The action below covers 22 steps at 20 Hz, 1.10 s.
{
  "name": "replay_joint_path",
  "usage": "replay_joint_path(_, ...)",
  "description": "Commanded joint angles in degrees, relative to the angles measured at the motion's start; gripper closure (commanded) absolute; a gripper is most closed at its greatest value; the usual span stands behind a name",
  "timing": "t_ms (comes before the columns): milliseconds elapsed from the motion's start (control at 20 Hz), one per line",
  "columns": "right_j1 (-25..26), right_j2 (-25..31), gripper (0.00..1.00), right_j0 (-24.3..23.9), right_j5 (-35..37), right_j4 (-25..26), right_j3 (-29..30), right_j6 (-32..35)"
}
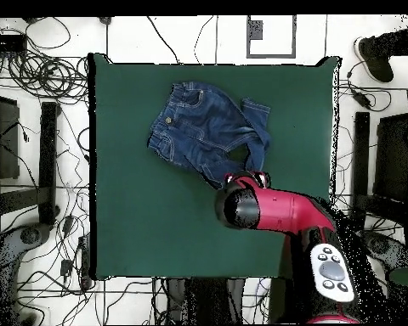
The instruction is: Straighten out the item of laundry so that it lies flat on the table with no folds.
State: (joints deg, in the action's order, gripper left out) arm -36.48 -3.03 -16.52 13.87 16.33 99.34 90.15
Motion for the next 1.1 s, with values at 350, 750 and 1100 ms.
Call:
replay_joint_path(350,-4.0,12.6,1.0,0.0,-0.2,4.2,6.4,0.7)
replay_joint_path(750,-4.4,11.2,1.0,3.4,-1.0,5.1,4.2,3.0)
replay_joint_path(1100,-3.8,10.1,1.0,4.2,-2.3,8.7,3.5,2.3)
